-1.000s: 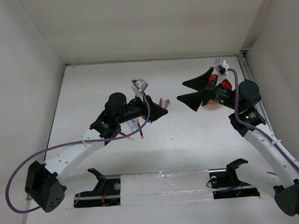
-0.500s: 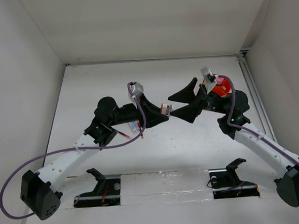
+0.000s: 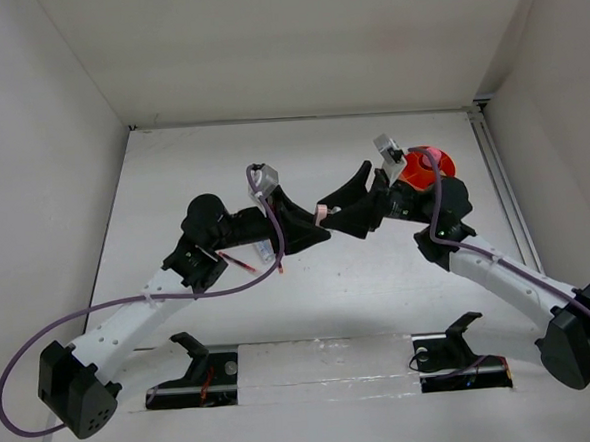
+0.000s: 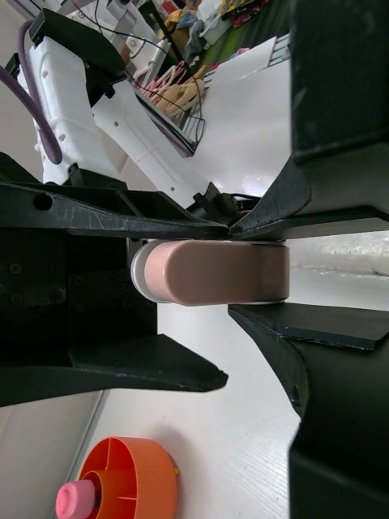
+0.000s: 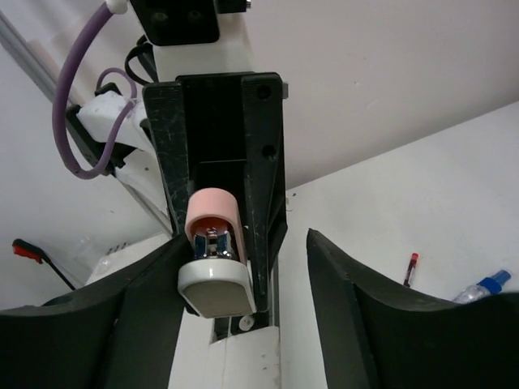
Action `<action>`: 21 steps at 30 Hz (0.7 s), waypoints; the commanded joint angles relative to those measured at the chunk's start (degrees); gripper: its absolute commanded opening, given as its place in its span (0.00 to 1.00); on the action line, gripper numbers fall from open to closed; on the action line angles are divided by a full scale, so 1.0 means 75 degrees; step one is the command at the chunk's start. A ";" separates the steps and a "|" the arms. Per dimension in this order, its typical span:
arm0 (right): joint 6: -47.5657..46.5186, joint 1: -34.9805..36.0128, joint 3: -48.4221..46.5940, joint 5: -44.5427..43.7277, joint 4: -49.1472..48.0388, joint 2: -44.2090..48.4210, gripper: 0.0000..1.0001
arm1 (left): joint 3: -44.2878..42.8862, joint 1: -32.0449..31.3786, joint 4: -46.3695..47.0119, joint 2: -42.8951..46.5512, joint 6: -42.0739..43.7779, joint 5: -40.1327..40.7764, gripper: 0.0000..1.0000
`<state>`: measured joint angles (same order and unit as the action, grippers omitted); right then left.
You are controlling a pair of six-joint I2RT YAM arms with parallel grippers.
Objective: Sort the stationery into containers
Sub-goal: Pick up the stapler from the center of the board, then place the stapler in the storage box.
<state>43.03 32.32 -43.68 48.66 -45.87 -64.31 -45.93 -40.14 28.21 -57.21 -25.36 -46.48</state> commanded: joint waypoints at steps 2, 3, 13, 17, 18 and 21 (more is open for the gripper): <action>0.0111 0.0180 -0.0293 0.0015 -0.0938 -0.0015 0.62 | 0.0042 -0.0015 0.0599 0.0198 0.0007 -0.0236 0.00; 0.0111 0.0249 -0.0374 0.0015 -0.0939 -0.0015 0.62 | 0.0123 -0.0015 0.0599 0.0198 0.0007 -0.0236 0.00; 0.0181 0.0320 -0.0609 0.0086 -0.1033 -0.0155 0.27 | 0.0195 -0.0015 0.0669 0.0128 0.0007 -0.0096 0.00; 0.0181 0.0320 -0.0680 0.0086 -0.0811 -0.0155 0.00 | 0.0195 -0.0015 0.0669 0.0198 0.0007 0.0137 0.00; 0.0181 0.0320 -0.0680 0.0086 -0.0741 -0.0155 0.00 | 0.0195 -0.0015 0.0669 0.0198 0.0007 0.0139 0.00; 0.0181 0.0320 -0.0680 0.0086 -0.0647 -0.0155 0.00 | 0.0195 -0.0015 0.0471 0.0198 0.0007 0.0429 0.00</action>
<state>44.60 34.11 -46.04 48.64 -49.04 -65.67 -44.53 -40.12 29.54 -57.01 -25.58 -45.89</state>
